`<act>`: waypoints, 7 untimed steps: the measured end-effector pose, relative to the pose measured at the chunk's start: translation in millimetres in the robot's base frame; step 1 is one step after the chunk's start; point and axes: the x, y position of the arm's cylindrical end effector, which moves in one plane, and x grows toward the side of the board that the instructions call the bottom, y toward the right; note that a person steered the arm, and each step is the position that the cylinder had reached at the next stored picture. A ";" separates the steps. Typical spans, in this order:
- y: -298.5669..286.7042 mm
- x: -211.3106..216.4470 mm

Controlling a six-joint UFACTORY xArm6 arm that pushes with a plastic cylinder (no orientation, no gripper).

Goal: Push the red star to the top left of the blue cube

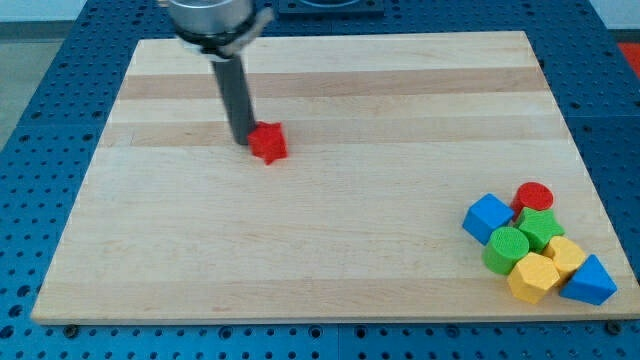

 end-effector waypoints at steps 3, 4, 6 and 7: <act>67.2 37.2; 26.1 41.8; 86.6 78.0; 129.2 49.8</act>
